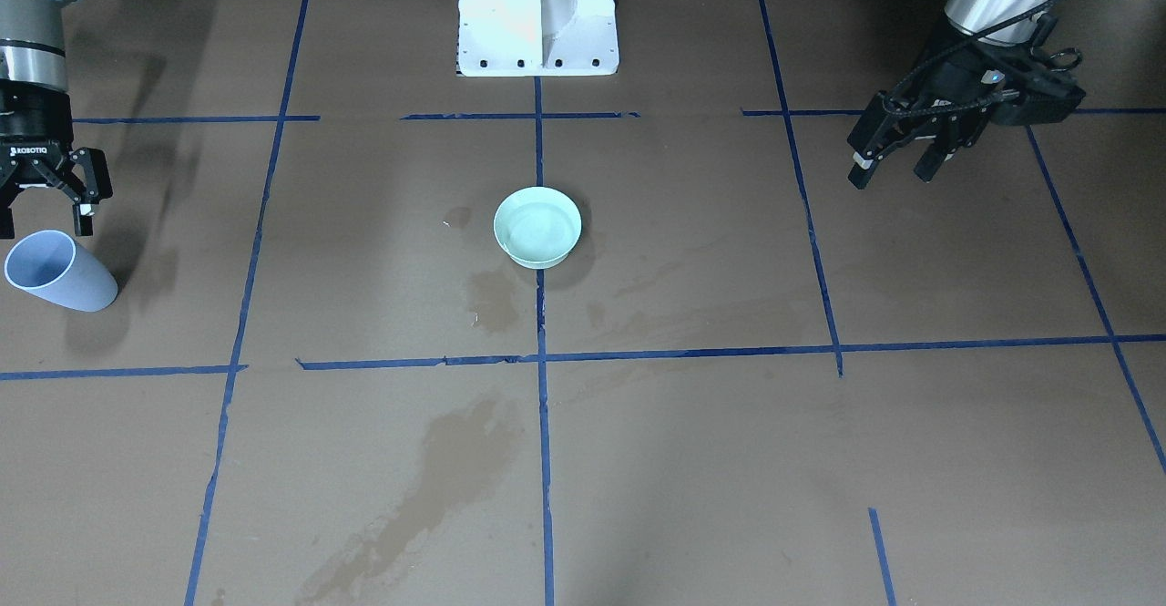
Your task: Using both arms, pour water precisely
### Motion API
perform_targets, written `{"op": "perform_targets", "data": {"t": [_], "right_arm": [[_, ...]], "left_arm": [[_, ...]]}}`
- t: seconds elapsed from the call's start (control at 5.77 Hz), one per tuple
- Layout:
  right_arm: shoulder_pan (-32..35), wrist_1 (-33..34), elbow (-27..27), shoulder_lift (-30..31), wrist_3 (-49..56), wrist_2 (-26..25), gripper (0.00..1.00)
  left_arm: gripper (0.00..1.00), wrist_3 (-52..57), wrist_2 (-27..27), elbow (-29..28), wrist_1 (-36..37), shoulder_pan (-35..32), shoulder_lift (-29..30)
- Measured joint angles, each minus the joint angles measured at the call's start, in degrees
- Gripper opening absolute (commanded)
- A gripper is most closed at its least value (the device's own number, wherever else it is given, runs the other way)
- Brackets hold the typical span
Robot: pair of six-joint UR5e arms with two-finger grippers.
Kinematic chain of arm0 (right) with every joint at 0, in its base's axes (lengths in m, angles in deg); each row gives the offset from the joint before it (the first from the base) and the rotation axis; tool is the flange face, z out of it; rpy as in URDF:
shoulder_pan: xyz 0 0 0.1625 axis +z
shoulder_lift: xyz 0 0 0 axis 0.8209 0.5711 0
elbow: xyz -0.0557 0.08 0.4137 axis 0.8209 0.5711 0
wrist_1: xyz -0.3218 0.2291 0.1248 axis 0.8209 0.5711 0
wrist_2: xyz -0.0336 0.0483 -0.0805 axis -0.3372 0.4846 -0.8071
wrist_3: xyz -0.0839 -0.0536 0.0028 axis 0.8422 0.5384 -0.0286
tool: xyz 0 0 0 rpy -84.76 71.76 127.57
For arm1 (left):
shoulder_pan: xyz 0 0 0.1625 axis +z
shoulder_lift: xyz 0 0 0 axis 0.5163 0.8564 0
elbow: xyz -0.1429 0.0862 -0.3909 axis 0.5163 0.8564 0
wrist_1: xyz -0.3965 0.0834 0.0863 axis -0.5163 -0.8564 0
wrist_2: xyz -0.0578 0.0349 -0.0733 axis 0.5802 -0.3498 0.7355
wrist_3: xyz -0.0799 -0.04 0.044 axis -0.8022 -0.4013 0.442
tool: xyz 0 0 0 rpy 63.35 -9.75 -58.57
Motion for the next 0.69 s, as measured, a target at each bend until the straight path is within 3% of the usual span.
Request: {"op": "perform_targets", "data": {"t": [0.35, 0.69], "right_arm": [[2.78, 0.19, -2.41, 0.9, 3.45, 4.57, 1.0], [10.41, 0.66, -2.81, 0.27, 7.71, 15.27, 1.0]], "left_arm": [[1.0, -2.41, -1.82, -0.63, 7.14, 5.73, 5.45], [1.0, -3.52, -3.57, -1.23, 14.63, 12.17, 12.16]]}}
